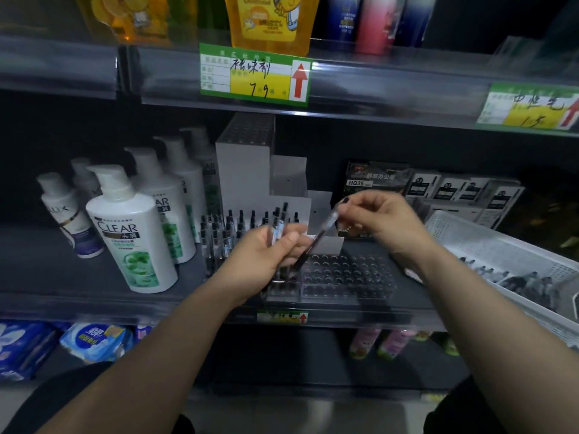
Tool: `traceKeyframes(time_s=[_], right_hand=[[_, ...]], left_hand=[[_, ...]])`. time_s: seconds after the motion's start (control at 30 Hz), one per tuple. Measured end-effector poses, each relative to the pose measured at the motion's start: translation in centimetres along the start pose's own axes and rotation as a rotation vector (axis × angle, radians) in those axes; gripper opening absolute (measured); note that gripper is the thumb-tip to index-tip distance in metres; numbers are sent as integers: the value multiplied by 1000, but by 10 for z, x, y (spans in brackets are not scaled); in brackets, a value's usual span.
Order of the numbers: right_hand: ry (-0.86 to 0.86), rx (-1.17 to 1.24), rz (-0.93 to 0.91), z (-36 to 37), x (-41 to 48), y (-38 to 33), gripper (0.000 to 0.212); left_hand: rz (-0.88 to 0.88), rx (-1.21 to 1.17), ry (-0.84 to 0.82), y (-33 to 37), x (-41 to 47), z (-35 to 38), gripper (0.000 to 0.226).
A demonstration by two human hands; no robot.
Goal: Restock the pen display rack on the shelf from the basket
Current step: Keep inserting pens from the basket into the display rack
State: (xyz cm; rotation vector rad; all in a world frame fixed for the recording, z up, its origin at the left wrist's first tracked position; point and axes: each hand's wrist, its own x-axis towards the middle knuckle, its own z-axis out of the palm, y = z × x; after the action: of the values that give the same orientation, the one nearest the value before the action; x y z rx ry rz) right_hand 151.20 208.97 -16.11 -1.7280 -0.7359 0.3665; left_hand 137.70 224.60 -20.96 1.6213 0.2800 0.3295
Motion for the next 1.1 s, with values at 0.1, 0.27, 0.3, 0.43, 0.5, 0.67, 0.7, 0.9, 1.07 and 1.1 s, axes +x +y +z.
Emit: traceKeyframes(time_s=[0.1,0.27,0.3,0.43,0.5,0.67,0.7,0.9,1.07,1.1], right_hand=[[125,44,-21,-12,9,1,19],[283,-110,-20,0,19,25,8],[291,-144,-27,4,22,30,9],[229,-317,-83,16,33,39,11],[202,-356,-94,23,35,42,15],[203,-409,-137,28,46,45,8],[207,-430,-144,26,48,43,11],[182,-517,-197,21,53,42,17],[149,-580,-224,29,53,47,15],[137,-605,-229,30,52,48,14]], left_hand=[[82,3,111,5,5,-4,21],[55,-49,126,8,10,1,21],[32,-73,110,9,11,3,19],[9,-165,114,11,15,8,12],[11,-174,130,9,18,10,9],[133,-23,190,2,21,14,16],[154,-15,205,0,21,14,16],[144,-115,257,-1,21,14,19],[145,-116,279,-3,22,18,16],[143,-112,282,-3,22,19,15]])
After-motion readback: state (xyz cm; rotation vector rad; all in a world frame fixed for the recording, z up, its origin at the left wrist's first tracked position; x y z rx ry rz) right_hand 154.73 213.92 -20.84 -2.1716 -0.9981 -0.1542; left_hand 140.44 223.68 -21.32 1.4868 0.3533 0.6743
